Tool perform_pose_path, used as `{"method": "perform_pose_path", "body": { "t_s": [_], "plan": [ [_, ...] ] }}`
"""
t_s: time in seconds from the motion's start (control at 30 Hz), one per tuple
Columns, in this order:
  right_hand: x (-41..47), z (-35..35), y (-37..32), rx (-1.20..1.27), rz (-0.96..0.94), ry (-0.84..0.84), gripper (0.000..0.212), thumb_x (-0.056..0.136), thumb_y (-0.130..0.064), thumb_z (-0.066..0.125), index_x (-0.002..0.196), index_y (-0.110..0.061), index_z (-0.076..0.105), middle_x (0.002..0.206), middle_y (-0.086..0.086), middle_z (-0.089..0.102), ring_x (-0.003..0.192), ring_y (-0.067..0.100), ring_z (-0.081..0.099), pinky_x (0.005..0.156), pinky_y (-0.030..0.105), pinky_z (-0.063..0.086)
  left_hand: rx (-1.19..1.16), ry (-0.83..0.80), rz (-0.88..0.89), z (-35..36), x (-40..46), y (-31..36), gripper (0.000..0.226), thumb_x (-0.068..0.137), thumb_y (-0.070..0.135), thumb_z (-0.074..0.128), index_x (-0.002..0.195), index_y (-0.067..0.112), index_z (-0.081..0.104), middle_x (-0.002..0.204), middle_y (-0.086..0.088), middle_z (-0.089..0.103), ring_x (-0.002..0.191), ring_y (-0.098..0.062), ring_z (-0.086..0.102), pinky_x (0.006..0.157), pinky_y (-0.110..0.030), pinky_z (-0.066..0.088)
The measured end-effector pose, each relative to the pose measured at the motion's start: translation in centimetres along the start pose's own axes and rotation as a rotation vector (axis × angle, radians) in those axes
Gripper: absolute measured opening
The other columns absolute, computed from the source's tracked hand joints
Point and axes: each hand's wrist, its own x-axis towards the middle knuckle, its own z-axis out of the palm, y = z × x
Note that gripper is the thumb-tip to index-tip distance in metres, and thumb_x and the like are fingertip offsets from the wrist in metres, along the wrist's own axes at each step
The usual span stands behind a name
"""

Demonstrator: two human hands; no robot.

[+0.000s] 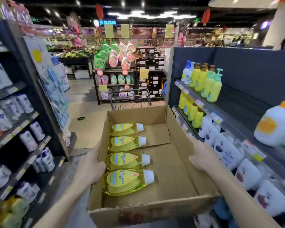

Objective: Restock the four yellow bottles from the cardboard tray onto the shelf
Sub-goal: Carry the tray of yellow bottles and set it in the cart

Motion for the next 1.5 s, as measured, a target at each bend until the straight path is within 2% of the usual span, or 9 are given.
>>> {"method": "perform_pose_path", "body": {
  "t_s": [0.2, 0.3, 0.43, 0.63, 0.87, 1.07, 1.2, 1.33, 1.5],
  "plan": [
    [17.3, 5.3, 2.2, 0.009, -0.03, -0.035, 0.093, 0.068, -0.007, 0.049, 0.148, -0.046, 0.023, 0.086, 0.01, 0.066, 0.076, 0.033, 0.061, 0.061, 0.039, 0.053, -0.055, 0.012, -0.046, 5.9, 15.1, 0.8, 0.095, 0.07, -0.005, 0.045, 0.151, 0.04, 0.027, 0.112, -0.015, 0.067, 0.042, -0.018, 0.059, 0.041, -0.031, 0.052],
    [25.3, 7.1, 2.6, -0.009, -0.05, -0.053, 0.093, 0.068, -0.007, 0.051, 0.148, -0.044, 0.021, 0.098, 0.018, 0.066, 0.091, 0.041, 0.061, 0.07, 0.046, 0.055, -0.056, 0.02, -0.082, 8.0, 21.9, 1.5, 0.092, 0.072, -0.004, 0.047, 0.152, 0.036, 0.027, 0.114, -0.015, 0.066, 0.068, -0.027, 0.062, 0.061, -0.035, 0.053],
    [34.5, 9.4, 2.2, -0.023, -0.065, -0.1, 0.092, 0.071, -0.004, 0.052, 0.149, -0.042, 0.022, 0.089, 0.012, 0.067, 0.078, 0.037, 0.062, 0.066, 0.046, 0.055, -0.08, 0.044, -0.086, 10.5, 29.8, 2.2, 0.088, 0.073, -0.009, 0.05, 0.15, 0.031, 0.033, 0.115, -0.015, 0.067, 0.104, -0.038, 0.063, 0.071, -0.032, 0.04],
    [47.2, 14.8, 2.0, 0.013, -0.014, -0.107, 0.091, 0.075, -0.008, 0.054, 0.149, -0.049, 0.018, 0.095, 0.013, 0.068, 0.082, 0.037, 0.062, 0.07, 0.046, 0.055, -0.113, 0.004, -0.098, 14.5, 44.1, -0.3, 0.097, 0.064, -0.001, 0.048, 0.151, 0.037, 0.028, 0.077, -0.009, 0.07, 0.052, -0.021, 0.059, 0.052, -0.035, 0.051],
    [59.3, 20.1, 3.4, 0.048, -0.043, -0.12, 0.1, 0.073, 0.0, 0.058, 0.151, -0.046, 0.015, 0.084, 0.01, 0.071, 0.072, 0.033, 0.065, 0.06, 0.044, 0.055, -0.168, -0.016, -0.057, 18.8, 56.5, -0.8, 0.096, 0.057, 0.014, 0.04, 0.147, 0.047, 0.028, 0.072, 0.0, 0.061, 0.076, -0.037, 0.064, 0.058, -0.032, 0.042],
    [68.4, 25.6, 6.9, 0.081, -0.031, -0.207, 0.105, 0.075, -0.002, 0.055, 0.143, -0.063, 0.003, 0.084, 0.009, 0.071, 0.074, 0.035, 0.065, 0.063, 0.041, 0.054, -0.172, 0.001, -0.144, 26.4, 63.5, -2.0, 0.093, 0.068, -0.004, 0.051, 0.146, 0.045, 0.033, 0.096, 0.012, 0.069, 0.086, -0.025, 0.067, 0.067, -0.03, 0.049],
    [73.7, 30.5, 9.3, 0.118, -0.076, -0.288, 0.097, 0.079, -0.009, 0.058, 0.146, -0.058, 0.007, 0.088, 0.011, 0.073, 0.079, 0.037, 0.067, 0.065, 0.037, 0.048, -0.134, 0.106, -0.278, 32.8, 66.3, -3.4, 0.09, 0.079, -0.006, 0.056, 0.15, 0.041, 0.029, 0.117, -0.002, 0.072, 0.101, -0.031, 0.065, 0.074, -0.028, 0.046],
    [74.9, 36.6, 12.3, 0.104, -0.069, -0.351, 0.096, 0.081, -0.007, 0.064, 0.155, -0.035, 0.009, 0.089, 0.009, 0.074, 0.079, 0.032, 0.069, 0.064, 0.032, 0.045, -0.013, 0.064, -0.503, 38.6, 66.4, -6.4, 0.087, 0.085, 0.003, 0.056, 0.151, 0.045, 0.019, 0.096, -0.028, 0.071, 0.082, -0.047, 0.064, 0.068, -0.04, 0.046],
    [75.0, 42.9, 14.8, 0.1, -0.004, -0.476, 0.098, 0.082, -0.008, 0.063, 0.152, -0.038, 0.001, 0.091, 0.009, 0.07, 0.077, 0.03, 0.068, 0.063, 0.029, 0.046, 0.102, -0.011, -0.63, 43.3, 66.7, -8.8, 0.097, 0.074, -0.011, 0.052, 0.153, 0.036, 0.019, 0.063, -0.032, 0.059, 0.053, -0.036, 0.048, 0.058, -0.042, 0.042]
  ]
}}
